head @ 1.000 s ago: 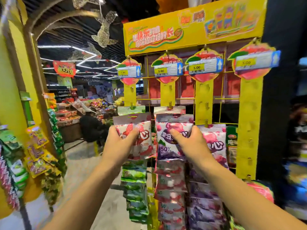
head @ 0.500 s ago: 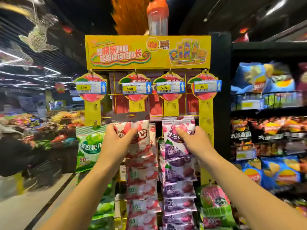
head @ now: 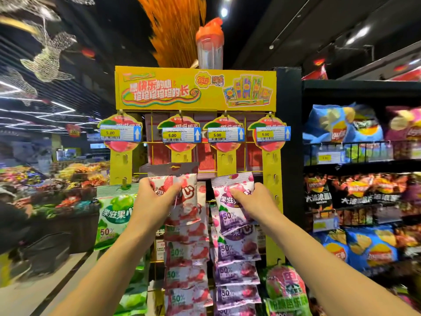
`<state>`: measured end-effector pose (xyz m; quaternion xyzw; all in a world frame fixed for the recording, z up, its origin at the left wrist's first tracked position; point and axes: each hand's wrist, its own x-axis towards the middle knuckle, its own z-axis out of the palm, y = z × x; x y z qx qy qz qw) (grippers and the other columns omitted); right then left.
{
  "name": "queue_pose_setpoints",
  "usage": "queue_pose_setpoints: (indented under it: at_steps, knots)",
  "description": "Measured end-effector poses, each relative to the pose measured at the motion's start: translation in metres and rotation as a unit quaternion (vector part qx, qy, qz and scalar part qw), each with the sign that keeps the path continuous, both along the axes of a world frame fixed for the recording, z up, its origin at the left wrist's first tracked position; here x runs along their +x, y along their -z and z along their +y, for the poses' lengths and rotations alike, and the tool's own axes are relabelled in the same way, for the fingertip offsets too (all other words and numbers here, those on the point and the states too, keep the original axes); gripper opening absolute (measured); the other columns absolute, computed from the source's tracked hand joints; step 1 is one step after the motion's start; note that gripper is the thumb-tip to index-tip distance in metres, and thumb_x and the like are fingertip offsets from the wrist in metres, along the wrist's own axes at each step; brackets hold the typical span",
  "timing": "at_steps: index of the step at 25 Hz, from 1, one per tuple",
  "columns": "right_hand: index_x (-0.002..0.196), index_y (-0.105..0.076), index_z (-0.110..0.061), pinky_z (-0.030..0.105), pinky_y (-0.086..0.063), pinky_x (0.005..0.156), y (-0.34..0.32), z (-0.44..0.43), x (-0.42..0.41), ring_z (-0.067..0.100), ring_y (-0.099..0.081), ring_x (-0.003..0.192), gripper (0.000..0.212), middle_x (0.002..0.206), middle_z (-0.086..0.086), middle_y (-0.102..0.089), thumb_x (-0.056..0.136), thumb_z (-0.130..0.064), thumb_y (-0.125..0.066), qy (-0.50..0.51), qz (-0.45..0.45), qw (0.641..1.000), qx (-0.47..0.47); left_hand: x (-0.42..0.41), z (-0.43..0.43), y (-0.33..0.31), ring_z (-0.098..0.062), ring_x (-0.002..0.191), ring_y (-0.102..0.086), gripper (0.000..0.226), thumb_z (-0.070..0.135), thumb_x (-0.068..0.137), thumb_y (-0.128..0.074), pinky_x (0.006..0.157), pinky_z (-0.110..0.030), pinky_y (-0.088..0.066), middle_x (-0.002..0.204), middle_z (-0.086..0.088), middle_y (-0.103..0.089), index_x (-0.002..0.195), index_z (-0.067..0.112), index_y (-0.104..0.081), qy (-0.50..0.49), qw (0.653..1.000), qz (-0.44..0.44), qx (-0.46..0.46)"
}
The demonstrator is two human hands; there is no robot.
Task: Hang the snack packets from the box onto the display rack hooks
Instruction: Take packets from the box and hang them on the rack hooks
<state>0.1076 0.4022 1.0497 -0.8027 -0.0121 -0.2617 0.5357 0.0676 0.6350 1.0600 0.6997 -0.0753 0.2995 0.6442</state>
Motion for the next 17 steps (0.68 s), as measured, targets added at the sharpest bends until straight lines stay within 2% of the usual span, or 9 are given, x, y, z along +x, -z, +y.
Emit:
queue_pose_setpoints:
  at_steps: [2,6,10,12,14,16,17]
  knots:
    - [0.100,-0.055,-0.013,0.034,-0.043,0.061,0.004,0.001,-0.003,0.020,-0.059,0.075,0.039,0.086,0.002,-0.062,0.088,-0.046,-0.071,0.016,0.005,1.000,-0.017,-0.001,0.001,0.000,-0.019,0.098,-0.068,0.043,0.041,0.090,-0.079,0.071,-0.036,-0.054,0.111,-0.006,-0.067,0.111,0.017,-0.051,0.002,1.000,0.001,0.002]
    - [0.110,-0.050,-0.014,0.040,-0.053,0.071,0.012,0.002,-0.009,0.017,-0.061,0.080,0.045,0.092,0.000,-0.062,0.089,-0.050,-0.069,0.033,0.003,0.998,-0.061,-0.001,0.001,0.000,-0.021,0.099,-0.069,0.045,0.043,0.089,-0.079,0.074,-0.039,-0.056,0.110,-0.006,-0.068,0.113,0.016,-0.052,-0.011,1.000,0.008,0.009]
    - [0.117,-0.045,-0.012,0.034,-0.047,0.059,0.018,0.006,-0.020,0.019,-0.062,0.077,0.054,0.091,0.000,-0.063,0.093,-0.059,-0.058,0.066,-0.003,0.988,-0.141,-0.001,-0.002,0.000,-0.018,0.093,-0.065,0.041,0.037,0.092,-0.077,0.067,-0.035,-0.051,0.104,-0.004,-0.064,0.112,0.013,-0.050,-0.027,0.999,0.015,0.028]
    - [0.122,-0.044,-0.008,0.036,-0.046,0.063,0.015,0.006,-0.025,0.029,-0.065,0.088,0.068,0.097,0.005,-0.067,0.093,-0.069,-0.047,0.109,0.017,0.965,-0.239,0.002,-0.002,0.001,-0.022,0.097,-0.066,0.043,0.042,0.090,-0.078,0.074,-0.039,-0.053,0.104,-0.004,-0.065,0.109,0.015,-0.051,-0.043,0.998,0.018,0.042]
    - [0.125,-0.045,-0.007,0.036,-0.044,0.067,0.009,0.005,-0.032,0.031,-0.066,0.099,0.079,0.105,0.008,-0.069,0.091,-0.078,-0.035,0.161,0.050,0.918,-0.358,0.001,-0.004,-0.002,-0.022,0.096,-0.066,0.045,0.047,0.089,-0.078,0.077,-0.042,-0.054,0.104,-0.003,-0.065,0.108,0.017,-0.051,-0.054,0.997,0.018,0.054]
    - [0.126,-0.046,-0.008,0.036,-0.044,0.070,-0.005,0.005,-0.042,0.030,-0.065,0.105,0.078,0.114,0.008,-0.067,0.093,-0.076,-0.032,0.209,0.053,0.869,-0.445,0.000,-0.006,-0.006,-0.016,0.090,-0.066,0.048,0.049,0.089,-0.077,0.073,-0.039,-0.056,0.102,0.000,-0.065,0.110,0.016,-0.049,-0.058,0.996,0.012,0.066]
    - [0.126,-0.046,-0.009,0.036,-0.045,0.071,-0.015,0.007,-0.046,0.029,-0.064,0.108,0.072,0.118,0.009,-0.064,0.095,-0.072,-0.035,0.229,0.025,0.855,-0.465,-0.002,-0.008,-0.009,-0.014,0.087,-0.065,0.049,0.049,0.090,-0.076,0.069,-0.036,-0.054,0.100,0.001,-0.065,0.112,0.016,-0.048,-0.059,0.995,0.007,0.080]
